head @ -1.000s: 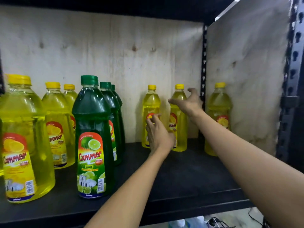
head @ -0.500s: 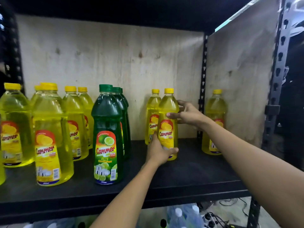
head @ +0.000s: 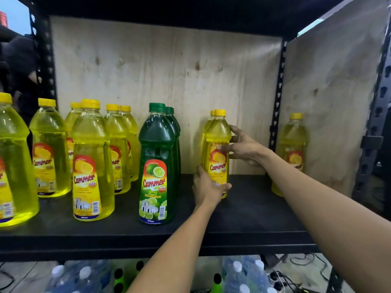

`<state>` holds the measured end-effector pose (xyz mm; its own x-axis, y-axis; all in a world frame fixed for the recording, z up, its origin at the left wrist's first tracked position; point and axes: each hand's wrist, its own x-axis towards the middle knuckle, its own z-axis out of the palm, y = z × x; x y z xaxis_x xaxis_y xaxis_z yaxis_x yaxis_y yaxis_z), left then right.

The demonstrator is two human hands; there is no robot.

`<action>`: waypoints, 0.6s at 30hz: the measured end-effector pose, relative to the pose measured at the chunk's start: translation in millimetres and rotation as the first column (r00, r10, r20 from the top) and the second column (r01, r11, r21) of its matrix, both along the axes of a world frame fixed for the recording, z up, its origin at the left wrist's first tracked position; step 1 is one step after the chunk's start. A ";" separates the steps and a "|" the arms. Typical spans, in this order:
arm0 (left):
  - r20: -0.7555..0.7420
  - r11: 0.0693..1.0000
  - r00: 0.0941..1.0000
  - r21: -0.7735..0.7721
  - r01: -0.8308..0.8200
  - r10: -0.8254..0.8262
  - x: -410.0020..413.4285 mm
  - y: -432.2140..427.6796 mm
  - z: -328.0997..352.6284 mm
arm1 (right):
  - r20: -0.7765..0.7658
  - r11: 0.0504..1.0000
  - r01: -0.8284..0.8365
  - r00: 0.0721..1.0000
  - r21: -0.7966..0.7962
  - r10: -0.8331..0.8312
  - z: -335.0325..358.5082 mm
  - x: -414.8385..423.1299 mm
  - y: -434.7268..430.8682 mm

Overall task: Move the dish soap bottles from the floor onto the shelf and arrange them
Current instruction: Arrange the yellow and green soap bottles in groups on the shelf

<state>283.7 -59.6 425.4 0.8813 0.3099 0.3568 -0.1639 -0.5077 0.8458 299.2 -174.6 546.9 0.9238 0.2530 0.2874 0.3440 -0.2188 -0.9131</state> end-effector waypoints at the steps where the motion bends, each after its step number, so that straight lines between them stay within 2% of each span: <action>1: 0.001 1.000 1.000 -0.005 0.001 -0.001 2.1 0.8 0.1 | 0.009 1.000 -0.005 1.000 0.010 0.005 -1.6 2.2 0.9; 5: -0.008 1.000 1.000 0.002 0.009 -0.009 4.8 2.5 0.5 | 0.019 0.999 0.017 1.000 0.031 -0.018 -5.9 7.9 3.8; 8: -0.020 0.999 1.000 0.045 0.004 -0.003 -6.9 -2.3 3.8 | -0.012 0.999 0.031 0.999 -0.045 -0.031 0.8 0.3 -4.2; 9: 0.047 0.990 0.997 0.120 -0.069 0.064 -14.3 -5.5 5.9 | 0.044 0.990 0.105 0.994 -0.099 -0.101 5.3 -4.0 -12.8; 10: 0.197 0.961 0.968 0.199 -0.192 0.153 -22.7 -9.1 7.6 | 0.169 0.958 0.253 0.958 -0.131 -0.230 10.8 -8.2 -24.0; 11: 0.393 0.919 0.897 0.241 -0.312 0.202 -29.0 -13.8 8.7 | 0.340 0.881 0.458 0.852 -0.119 -0.398 17.2 -11.1 -37.8; 12: 0.569 0.898 0.802 0.238 -0.370 0.180 -33.1 -20.5 9.5 | 0.498 0.748 0.661 0.670 -0.063 -0.550 23.7 -14.4 -53.3; 13: 0.658 0.912 0.746 0.240 -0.334 0.100 -35.7 -28.9 11.0 | 0.588 0.597 0.802 0.476 0.014 -0.654 29.9 -17.3 -69.0; 14: 0.653 0.945 0.757 0.255 -0.205 -0.012 -35.8 -38.3 12.9 | 0.596 0.482 0.873 0.351 0.070 -0.723 34.6 -18.3 -83.7; 15: 0.574 0.968 0.809 0.250 -0.029 -0.125 -32.1 -49.8 15.2 | 0.545 0.429 0.900 0.324 0.074 -0.774 38.3 -17.2 -96.7; 17: 0.339 0.947 0.885 0.152 0.283 -0.319 -19.0 -75.0 18.7 | 0.383 0.463 0.886 0.439 -0.034 -0.813 40.3 -10.9 -113.6; 18: 0.240 0.935 0.904 0.115 0.336 -0.355 -10.6 -86.5 19.3 | 0.333 0.488 0.866 0.495 -0.111 -0.803 37.5 -6.6 -117.7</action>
